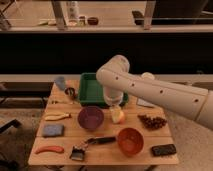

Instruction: Place fork in purple bowl

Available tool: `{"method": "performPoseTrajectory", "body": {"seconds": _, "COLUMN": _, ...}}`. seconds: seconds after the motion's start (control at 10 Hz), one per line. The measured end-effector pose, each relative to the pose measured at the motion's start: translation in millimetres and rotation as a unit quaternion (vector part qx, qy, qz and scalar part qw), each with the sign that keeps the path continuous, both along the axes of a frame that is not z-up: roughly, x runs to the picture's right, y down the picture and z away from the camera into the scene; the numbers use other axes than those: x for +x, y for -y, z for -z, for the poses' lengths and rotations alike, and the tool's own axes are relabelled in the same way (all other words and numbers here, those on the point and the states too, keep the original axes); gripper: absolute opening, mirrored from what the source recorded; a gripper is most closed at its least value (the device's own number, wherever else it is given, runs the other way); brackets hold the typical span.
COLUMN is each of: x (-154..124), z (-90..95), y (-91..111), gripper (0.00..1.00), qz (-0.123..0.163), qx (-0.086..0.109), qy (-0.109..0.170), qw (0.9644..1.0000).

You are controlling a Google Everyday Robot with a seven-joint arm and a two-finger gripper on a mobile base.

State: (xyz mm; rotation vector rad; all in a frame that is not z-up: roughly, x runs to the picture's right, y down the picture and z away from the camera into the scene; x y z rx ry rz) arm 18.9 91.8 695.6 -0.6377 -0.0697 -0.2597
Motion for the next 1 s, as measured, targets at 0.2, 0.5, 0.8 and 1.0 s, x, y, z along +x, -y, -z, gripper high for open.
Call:
{"method": "performPoseTrajectory", "body": {"seconds": 0.2, "x": -21.8, "z": 0.5, "y": -0.3, "gripper": 0.8, "qz": 0.012, "qx": 0.001, "qy": 0.007, "qw": 0.9999}}
{"method": "performPoseTrajectory", "body": {"seconds": 0.5, "x": -26.9, "z": -2.8, "y": 3.0, "gripper": 0.8, "qz": 0.014, "qx": 0.003, "qy": 0.009, "qw": 0.9999}}
{"method": "performPoseTrajectory", "body": {"seconds": 0.8, "x": -66.9, "z": -4.6, "y": 2.1, "gripper": 0.8, "qz": 0.014, "qx": 0.008, "qy": 0.014, "qw": 0.9998}}
{"method": "performPoseTrajectory", "body": {"seconds": 1.0, "x": -85.6, "z": -6.3, "y": 2.0, "gripper": 0.8, "qz": 0.02, "qx": 0.012, "qy": 0.02, "qw": 0.9995}}
